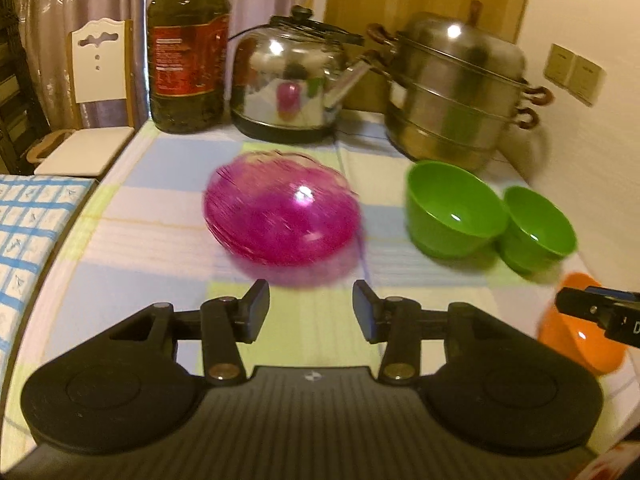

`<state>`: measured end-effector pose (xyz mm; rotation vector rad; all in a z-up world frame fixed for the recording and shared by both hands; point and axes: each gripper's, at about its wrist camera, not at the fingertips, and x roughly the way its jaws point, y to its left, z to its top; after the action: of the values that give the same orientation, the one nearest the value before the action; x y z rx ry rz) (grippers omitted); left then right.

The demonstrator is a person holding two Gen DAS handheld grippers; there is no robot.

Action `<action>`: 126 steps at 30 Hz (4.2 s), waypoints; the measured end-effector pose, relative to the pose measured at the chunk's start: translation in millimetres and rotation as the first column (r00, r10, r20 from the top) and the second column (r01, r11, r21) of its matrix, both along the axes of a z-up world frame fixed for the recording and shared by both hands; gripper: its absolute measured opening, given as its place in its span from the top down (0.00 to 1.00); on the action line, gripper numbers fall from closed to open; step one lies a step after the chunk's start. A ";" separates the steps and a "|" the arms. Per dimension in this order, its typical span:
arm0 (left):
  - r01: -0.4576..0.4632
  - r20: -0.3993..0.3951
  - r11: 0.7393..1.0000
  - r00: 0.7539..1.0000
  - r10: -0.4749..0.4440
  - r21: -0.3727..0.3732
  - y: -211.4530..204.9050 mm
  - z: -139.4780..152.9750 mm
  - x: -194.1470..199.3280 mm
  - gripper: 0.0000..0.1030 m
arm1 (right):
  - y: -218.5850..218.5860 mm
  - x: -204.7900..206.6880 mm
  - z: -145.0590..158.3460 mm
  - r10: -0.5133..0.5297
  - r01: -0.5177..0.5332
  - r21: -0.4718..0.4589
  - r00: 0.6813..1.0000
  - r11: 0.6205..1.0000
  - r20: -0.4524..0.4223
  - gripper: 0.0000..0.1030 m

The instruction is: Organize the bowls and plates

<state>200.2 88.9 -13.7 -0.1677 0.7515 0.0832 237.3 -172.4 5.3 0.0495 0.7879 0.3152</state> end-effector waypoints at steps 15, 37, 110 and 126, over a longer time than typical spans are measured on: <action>0.081 -0.004 0.996 0.997 -0.081 -0.045 -93.8 23.2 -70.5 0.54 | -97.3 -84.8 21.1 -0.112 0.110 -0.046 0.993 0.993 -0.043 0.57; 0.185 -0.015 0.982 0.982 -0.186 -0.037 -156.7 30.8 -71.2 0.53 | -140.2 -96.4 28.6 -0.169 0.168 -0.023 0.984 0.985 -0.054 0.57; 0.326 -0.116 0.935 0.932 -0.342 -0.142 -209.9 -40.1 50.2 0.91 | -189.9 15.6 -45.5 -0.244 0.263 0.049 0.939 0.964 -0.244 0.93; 0.235 -0.046 0.965 0.969 -0.241 -0.114 -146.9 14.6 67.4 0.91 | -120.5 43.8 8.0 -0.127 0.138 0.078 0.983 0.987 -0.133 0.93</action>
<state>267.6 -58.0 0.9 -0.1774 0.8316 -0.1822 281.1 -292.8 13.3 0.2048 0.8927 0.2211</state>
